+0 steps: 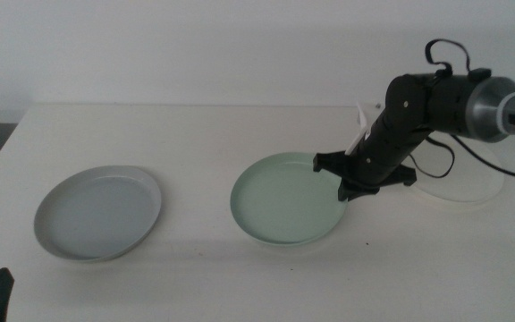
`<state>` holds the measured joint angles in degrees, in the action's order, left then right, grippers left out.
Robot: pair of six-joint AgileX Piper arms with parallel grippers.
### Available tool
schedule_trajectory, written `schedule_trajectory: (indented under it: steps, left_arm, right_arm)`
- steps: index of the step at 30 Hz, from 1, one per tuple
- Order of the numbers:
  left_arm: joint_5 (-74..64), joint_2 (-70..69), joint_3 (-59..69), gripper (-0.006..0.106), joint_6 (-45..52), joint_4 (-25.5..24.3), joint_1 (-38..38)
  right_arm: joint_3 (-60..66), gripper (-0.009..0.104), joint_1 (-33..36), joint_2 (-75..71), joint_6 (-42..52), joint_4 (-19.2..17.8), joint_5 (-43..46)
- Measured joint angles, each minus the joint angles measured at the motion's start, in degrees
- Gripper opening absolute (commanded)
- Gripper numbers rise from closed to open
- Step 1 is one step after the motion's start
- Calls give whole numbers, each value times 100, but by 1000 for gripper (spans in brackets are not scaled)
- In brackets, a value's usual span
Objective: Stack the three bowls on top of each other.
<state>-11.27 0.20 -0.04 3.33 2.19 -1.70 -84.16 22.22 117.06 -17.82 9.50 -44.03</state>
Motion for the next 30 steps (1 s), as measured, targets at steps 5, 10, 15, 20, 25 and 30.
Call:
schedule_trajectory:
  steps: [5, 10, 15, 20, 25, 30]
  left_arm:
    - [0, 0, 0, 94, 0, 0, 0]
    - [0, 0, 0, 94, 0, 0, 0]
    - [0, 0, 0, 94, 0, 0, 0]
    - [0, 0, 0, 94, 0, 0, 0]
    - [0, 0, 0, 94, 0, 0, 0]
    - [0, 0, 0, 94, 0, 0, 0]
  right_arm:
    - [0, 1, 0, 178, 120, 231, 0]
    - [0, 19, 0, 247, 183, 304, 0]
    - [-24, 61, 0, 236, 243, 304, -101]
    - [-439, 79, -206, -172, 579, 348, -683]
    - [-1500, 79, -1267, -706, 1038, 229, -1376]
    - [-1944, 79, -2544, -750, 1158, -631, -1544]
